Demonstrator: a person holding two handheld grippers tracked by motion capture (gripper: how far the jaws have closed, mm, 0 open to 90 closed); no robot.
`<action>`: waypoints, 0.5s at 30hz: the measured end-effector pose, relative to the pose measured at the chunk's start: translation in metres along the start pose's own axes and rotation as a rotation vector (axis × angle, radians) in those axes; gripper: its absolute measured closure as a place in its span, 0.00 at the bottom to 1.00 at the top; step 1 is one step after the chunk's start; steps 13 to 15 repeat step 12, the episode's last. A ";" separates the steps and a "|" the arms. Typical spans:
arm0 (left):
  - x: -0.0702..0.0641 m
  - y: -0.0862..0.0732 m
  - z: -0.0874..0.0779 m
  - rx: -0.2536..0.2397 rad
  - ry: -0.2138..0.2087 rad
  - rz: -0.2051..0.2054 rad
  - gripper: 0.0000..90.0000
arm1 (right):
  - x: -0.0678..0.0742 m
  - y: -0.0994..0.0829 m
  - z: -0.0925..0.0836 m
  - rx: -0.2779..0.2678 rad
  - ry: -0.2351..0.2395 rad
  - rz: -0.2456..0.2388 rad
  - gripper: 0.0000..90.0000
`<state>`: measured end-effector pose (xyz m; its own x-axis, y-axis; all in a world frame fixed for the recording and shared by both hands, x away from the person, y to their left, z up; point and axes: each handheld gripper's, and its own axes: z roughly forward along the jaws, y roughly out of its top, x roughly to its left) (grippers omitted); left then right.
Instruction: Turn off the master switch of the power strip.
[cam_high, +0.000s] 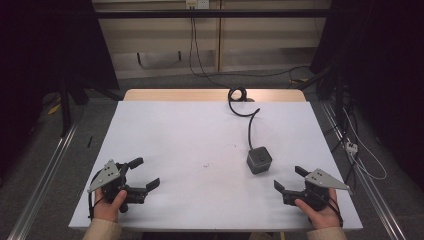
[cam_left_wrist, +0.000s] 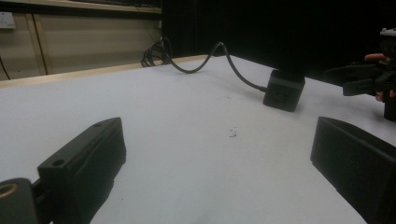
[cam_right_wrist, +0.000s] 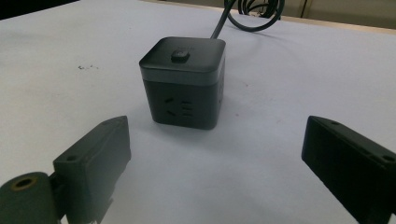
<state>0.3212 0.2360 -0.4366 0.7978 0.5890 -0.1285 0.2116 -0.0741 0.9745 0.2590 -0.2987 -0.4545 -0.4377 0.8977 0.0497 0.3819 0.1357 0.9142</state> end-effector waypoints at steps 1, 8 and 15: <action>0.000 0.000 0.000 0.000 0.000 -0.002 0.03 | 0.000 0.000 0.000 0.001 0.000 0.002 0.09; 0.000 0.000 0.000 0.003 -0.001 -0.001 0.03 | 0.000 0.000 0.000 -0.002 -0.003 -0.001 0.09; -0.001 -0.001 0.000 0.002 -0.001 -0.004 0.03 | 0.000 0.000 0.001 0.006 -0.004 -0.006 0.09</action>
